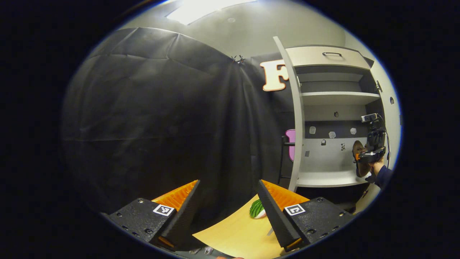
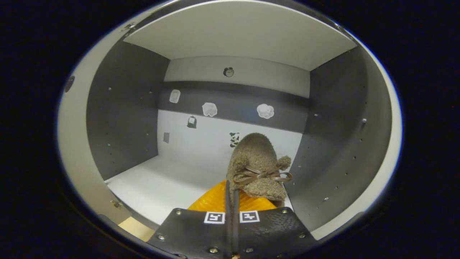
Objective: Grab one shoe with the right hand and put it into the shoe cabinet, grab the other shoe with the left hand and put it into the shoe cabinet; then close the right door with the right hand and the left door with the left hand.
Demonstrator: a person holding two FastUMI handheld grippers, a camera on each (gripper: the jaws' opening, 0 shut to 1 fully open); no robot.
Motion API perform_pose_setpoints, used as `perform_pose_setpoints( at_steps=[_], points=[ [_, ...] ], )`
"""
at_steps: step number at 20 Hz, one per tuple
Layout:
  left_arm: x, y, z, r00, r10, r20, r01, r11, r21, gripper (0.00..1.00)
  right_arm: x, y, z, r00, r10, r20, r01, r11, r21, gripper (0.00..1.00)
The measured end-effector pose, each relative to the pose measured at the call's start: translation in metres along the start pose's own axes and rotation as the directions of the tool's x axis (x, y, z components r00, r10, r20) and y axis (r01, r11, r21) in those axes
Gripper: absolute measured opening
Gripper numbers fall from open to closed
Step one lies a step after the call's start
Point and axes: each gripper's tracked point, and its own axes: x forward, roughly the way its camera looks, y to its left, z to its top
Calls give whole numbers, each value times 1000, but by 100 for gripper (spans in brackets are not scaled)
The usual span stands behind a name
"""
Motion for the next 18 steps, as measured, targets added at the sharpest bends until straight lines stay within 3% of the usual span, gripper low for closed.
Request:
perform_pose_setpoints(
  at_steps=[7,14,15,18],
  points=[
    [-7,26,-12,994,100,-41,-100,995,-8,94,46,-2,-30,996,-24,-84,24,1000,0,1],
    [-14,11,-4,999,48,-7,-48,999,-4,97,71,-2,-59,980,-38,-193,52,996,71,1],
    [-15,9,-4,999,37,0,-37,999,-5,94,69,-3,-60,979,-42,-201,58,995,77,3],
    [-17,3,-3,1000,10,3,-10,1000,-8,94,63,-4,-56,978,-37,-206,57,994,91,18]
  ],
)
